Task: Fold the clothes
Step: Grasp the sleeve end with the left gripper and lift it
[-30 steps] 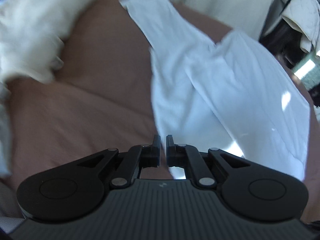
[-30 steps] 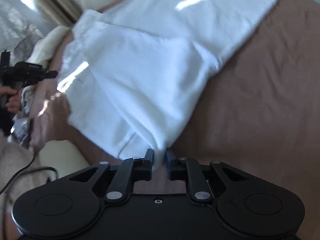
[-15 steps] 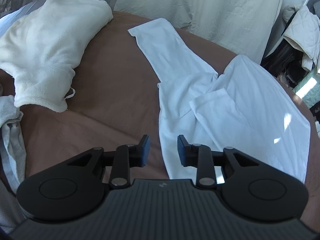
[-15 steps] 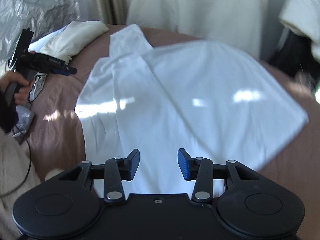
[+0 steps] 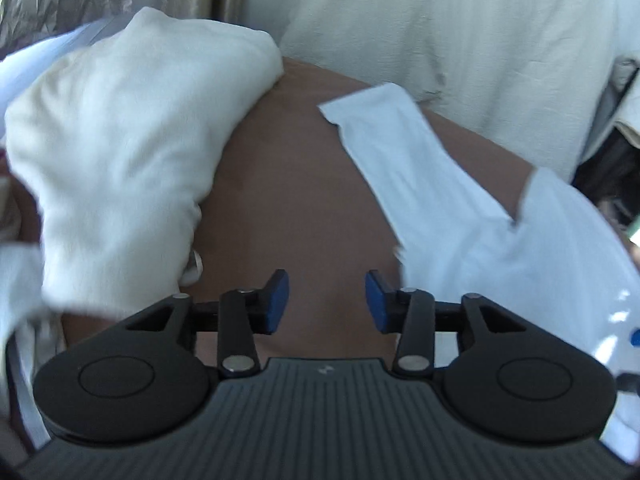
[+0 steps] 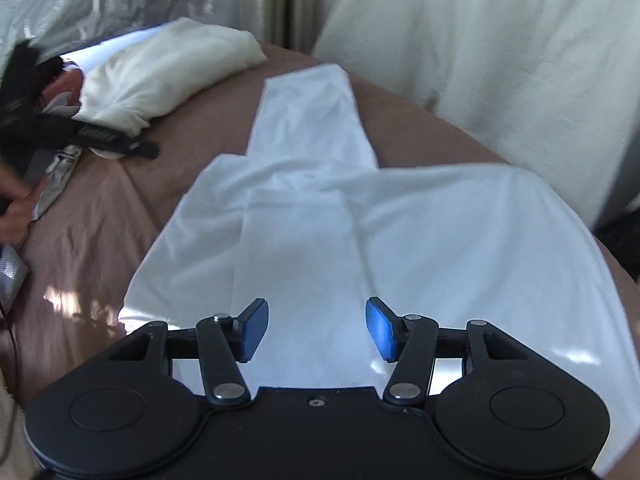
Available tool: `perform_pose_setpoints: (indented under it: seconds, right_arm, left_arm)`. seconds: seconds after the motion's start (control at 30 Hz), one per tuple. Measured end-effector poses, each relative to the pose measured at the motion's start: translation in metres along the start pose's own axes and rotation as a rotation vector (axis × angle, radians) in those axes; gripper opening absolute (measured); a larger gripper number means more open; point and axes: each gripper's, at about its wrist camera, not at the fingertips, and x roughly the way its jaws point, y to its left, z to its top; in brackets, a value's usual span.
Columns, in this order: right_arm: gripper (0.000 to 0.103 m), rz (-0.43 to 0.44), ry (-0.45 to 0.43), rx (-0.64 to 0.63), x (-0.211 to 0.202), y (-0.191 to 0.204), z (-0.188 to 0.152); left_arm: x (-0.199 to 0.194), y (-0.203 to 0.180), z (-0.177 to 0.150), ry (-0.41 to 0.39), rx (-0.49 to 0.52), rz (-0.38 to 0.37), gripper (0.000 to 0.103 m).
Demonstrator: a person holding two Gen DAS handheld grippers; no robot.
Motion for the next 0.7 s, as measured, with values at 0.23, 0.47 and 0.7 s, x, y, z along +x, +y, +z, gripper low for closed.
perform_pose_setpoints:
  seconds: [0.23,0.47,0.7]
  right_arm:
    - [0.059,0.044,0.022,0.089,0.026,-0.033,-0.019]
    - [0.059,0.03,-0.024,0.179,0.03,-0.084,-0.036]
    - [0.059,0.073,-0.042,0.237,0.025,-0.118,-0.052]
  left_arm:
    - [0.072,0.003,0.035,0.05,-0.08,-0.182,0.042]
    - [0.138,-0.015,0.072,0.136,-0.192,-0.301,0.065]
    - [0.16,-0.039,0.081,0.095,-0.099,-0.246,0.084]
